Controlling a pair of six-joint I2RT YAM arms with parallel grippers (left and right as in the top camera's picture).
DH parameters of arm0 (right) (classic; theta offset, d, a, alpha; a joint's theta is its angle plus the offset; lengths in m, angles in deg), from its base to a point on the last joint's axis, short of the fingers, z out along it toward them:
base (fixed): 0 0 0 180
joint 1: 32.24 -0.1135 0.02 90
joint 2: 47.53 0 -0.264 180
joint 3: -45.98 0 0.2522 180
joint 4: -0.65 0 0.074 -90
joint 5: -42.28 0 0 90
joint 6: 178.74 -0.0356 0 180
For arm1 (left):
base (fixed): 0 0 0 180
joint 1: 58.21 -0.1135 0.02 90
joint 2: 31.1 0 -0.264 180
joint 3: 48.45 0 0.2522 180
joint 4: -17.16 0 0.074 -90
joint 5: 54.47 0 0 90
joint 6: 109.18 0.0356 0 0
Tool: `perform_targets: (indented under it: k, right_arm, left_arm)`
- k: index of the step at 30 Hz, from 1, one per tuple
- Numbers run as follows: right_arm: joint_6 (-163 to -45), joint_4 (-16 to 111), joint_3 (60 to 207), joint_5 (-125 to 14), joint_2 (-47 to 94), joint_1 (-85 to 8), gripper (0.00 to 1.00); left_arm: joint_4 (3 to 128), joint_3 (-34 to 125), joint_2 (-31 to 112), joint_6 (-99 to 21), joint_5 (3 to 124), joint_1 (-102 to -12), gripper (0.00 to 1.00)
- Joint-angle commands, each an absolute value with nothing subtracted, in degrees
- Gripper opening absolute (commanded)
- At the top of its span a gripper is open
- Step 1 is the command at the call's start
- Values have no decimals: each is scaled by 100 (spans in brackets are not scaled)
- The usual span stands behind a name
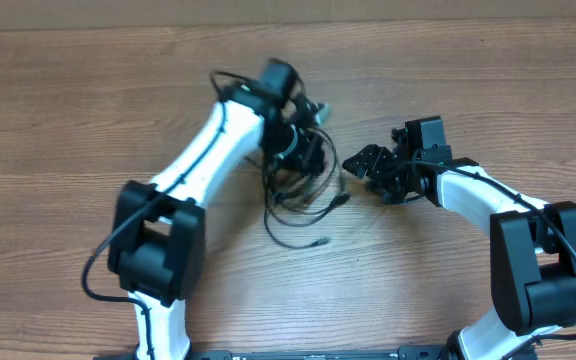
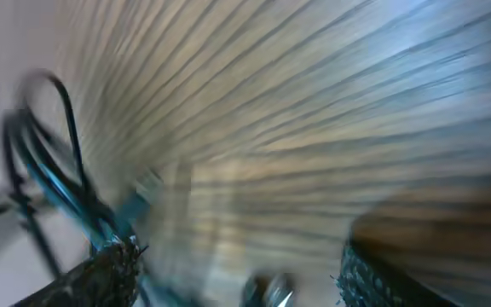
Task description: Untangle cables
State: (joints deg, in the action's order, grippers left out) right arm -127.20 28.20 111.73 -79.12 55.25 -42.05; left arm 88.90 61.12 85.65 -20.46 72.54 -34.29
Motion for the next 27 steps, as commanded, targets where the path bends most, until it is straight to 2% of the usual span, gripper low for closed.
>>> perform_targets:
  k: [1,6,10,14,19,24,27]
  right_arm:
    - [-12053,2540,11118,-9142,5568,-4224,72]
    - [-11868,1840,11118,-10546,5568,-4227,72]
    - [-11964,1801,11118,-10491,5568,-4314,66]
    - [-12578,1738,11118,-10028,5568,-4629,63]
    - [-13620,1001,11118,-9691,5568,-5103,63]
    - [-14320,713,11118,-8508,5568,-5455,62]
    - [-14313,835,11118,-7319,5568,-5687,51]
  left_arm:
    - [9154,6383,8427,-872,9204,-3896,4]
    - [9554,6381,8429,-356,9405,-4227,4]
    - [9663,6381,8429,-238,9455,-4237,4]
    - [9537,6381,8429,-240,10035,-4253,4]
    - [9366,6381,8429,-243,11123,-4338,4]
    - [9364,6381,8429,-240,12024,-4353,4]
    - [9340,6381,8429,-238,12614,-4360,4]
